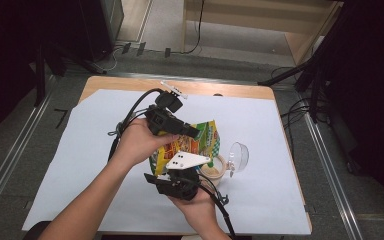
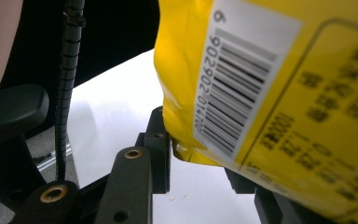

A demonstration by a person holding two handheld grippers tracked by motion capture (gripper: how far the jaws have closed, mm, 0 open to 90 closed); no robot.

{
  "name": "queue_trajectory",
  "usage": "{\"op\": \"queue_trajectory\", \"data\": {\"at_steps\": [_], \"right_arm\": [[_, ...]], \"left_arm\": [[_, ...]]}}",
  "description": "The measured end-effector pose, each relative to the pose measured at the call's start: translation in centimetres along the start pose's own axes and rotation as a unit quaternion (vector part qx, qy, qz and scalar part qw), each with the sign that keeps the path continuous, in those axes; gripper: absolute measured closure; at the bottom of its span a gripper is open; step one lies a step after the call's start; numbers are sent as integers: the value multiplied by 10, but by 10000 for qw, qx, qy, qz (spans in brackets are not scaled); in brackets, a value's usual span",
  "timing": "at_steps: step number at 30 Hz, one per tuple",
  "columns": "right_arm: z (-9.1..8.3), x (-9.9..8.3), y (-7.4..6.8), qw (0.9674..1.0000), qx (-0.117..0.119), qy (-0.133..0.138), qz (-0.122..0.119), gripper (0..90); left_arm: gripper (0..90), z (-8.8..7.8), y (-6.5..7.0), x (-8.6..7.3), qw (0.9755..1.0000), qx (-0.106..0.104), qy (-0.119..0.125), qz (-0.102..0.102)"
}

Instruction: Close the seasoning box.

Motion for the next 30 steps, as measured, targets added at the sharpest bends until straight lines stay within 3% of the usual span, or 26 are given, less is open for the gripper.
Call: {"op": "queue_trajectory", "data": {"at_steps": [30], "right_arm": [[1,1,-3,10000,50,2,16,673]], "left_arm": [[844,-2,-1,-1,10000,23,-31,-33]]}}
Point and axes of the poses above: each handheld gripper's, and its own axes: z roughly forward along the jaws, x roughly out of its top, y roughly to its right, the point moved 3 cm from there along z, roughly forward along the jaws, and after that the axes turned 12 degrees about x, right-handed, at the moved point
